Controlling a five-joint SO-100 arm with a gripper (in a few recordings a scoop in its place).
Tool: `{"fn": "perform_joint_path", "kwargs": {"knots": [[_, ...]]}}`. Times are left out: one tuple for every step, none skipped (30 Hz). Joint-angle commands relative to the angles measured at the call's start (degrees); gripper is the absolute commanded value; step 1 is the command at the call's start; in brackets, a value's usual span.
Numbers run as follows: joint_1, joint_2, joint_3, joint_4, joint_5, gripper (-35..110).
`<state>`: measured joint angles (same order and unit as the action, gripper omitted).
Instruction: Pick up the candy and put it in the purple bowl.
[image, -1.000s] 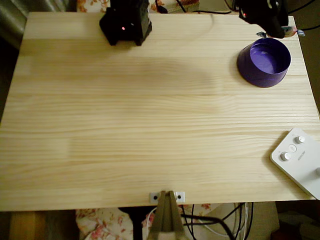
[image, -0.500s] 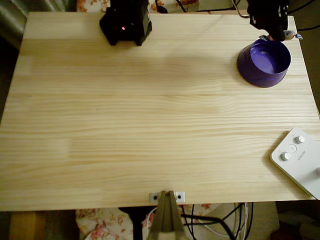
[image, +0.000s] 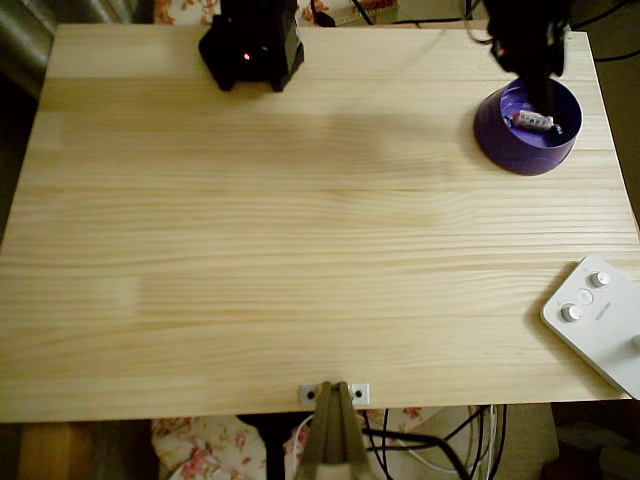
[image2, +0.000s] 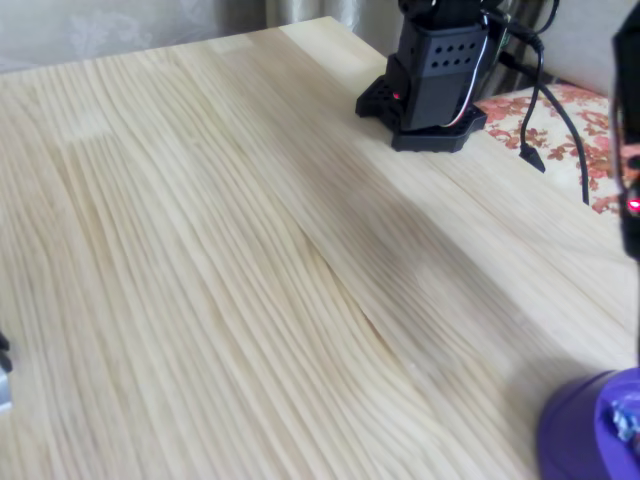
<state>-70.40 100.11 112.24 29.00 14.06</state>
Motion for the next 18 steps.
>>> {"fn": "perform_joint_path", "kwargs": {"knots": [[6.9, 17.4, 3.8, 4.7, 6.2, -1], [9.7, 21.2, 6.2, 6.9, 8.1, -1], [12.8, 25.1, 9.2, 8.0, 9.7, -1], [15.9, 28.9, 12.5, 8.1, 9.4, -1], [19.1, 32.4, 15.3, 8.6, 8.5, -1], [22.3, 35.9, 17.8, 10.3, 7.3, -1], [25.8, 39.4, 19.6, 12.8, 5.5, -1], [29.4, 42.5, 20.9, 15.7, 4.1, -1], [33.2, 45.4, 22.3, 18.5, 2.8, -1], [37.2, 48.2, 23.6, 21.2, 1.9, -1], [41.2, 51.0, 25.3, 23.1, 1.1, -1], [45.3, 53.8, 27.4, 24.6, 0.5, -1], [49.5, 56.7, 29.9, 25.9, 0.3, -1], [53.3, 59.3, 32.3, 27.1, -0.6, -1], [57.0, 61.6, 34.6, 28.0, -1.6, -1], [60.2, 63.6, 37.0, 28.5, -2.0, -1], [62.8, 65.3, 39.2, 28.5, -3.3, -1], [65.0, 67.1, 41.3, 28.3, -4.3, -1]]}}
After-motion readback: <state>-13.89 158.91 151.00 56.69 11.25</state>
